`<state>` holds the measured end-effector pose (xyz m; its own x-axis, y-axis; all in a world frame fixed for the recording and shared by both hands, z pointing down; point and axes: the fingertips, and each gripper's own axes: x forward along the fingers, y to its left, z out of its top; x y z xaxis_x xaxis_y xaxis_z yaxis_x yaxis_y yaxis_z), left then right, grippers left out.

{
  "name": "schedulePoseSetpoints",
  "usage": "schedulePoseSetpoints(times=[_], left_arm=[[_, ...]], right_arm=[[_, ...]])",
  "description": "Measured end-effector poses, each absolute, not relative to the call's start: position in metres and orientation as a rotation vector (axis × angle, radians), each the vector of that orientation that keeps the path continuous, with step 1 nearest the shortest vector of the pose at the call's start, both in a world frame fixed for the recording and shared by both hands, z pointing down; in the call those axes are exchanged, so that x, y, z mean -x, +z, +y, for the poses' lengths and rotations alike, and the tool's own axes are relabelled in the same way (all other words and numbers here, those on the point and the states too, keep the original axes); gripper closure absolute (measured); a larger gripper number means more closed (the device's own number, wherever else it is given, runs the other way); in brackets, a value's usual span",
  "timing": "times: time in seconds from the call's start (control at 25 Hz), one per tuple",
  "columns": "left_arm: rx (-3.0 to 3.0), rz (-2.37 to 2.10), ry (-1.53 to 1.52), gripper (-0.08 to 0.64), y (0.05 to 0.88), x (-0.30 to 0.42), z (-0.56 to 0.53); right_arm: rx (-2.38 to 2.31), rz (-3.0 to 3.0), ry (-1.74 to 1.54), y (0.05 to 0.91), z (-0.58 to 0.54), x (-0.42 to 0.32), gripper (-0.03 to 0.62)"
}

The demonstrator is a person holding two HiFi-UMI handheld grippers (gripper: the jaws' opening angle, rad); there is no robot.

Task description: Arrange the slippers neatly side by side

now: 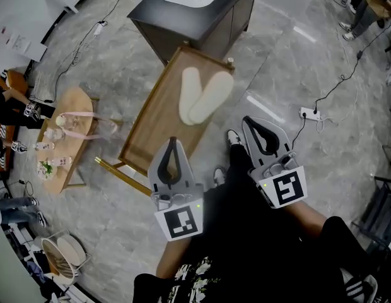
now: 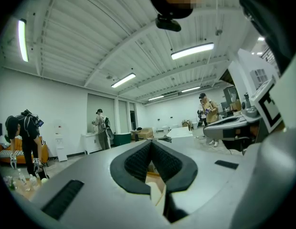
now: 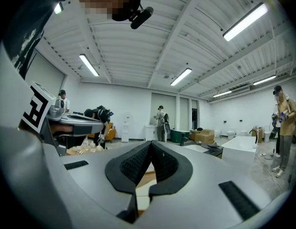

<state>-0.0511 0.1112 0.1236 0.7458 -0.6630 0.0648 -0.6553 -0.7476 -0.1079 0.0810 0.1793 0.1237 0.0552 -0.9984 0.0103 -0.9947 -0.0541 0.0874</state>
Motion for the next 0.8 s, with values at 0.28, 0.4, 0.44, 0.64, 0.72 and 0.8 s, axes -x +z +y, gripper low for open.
schedulePoseSetpoints(times=[0.28, 0.4, 0.44, 0.64, 0.72, 0.8], left_arm=[[2.812, 1.202, -0.214, 0.558, 0.126, 0.027, 0.071], [2.802, 1.249, -0.223, 0.558, 0.127, 0.012, 0.058], [2.797, 1.262, -0.231, 0.558, 0.128, 0.008, 0.056], [2.755, 1.342, -0.263, 0.558, 0.127, -0.007, 0.04], [2.741, 1.378, -0.274, 0.558, 0.128, -0.015, 0.037], [2.729, 1.411, -0.308, 0.558, 0.133, -0.022, 0.035]], right_arm=[[-2.127, -2.199, -0.029, 0.13, 0.127, -0.111, 0.594], [-2.085, -2.236, -0.008, 0.136, 0.108, -0.125, 0.594], [-2.069, -2.249, 0.001, 0.138, 0.102, -0.129, 0.594], [-1.99, -2.348, 0.011, 0.135, 0.073, -0.142, 0.594], [-1.952, -2.382, 0.026, 0.135, 0.067, -0.148, 0.594], [-1.913, -2.408, 0.039, 0.14, 0.06, -0.156, 0.594]])
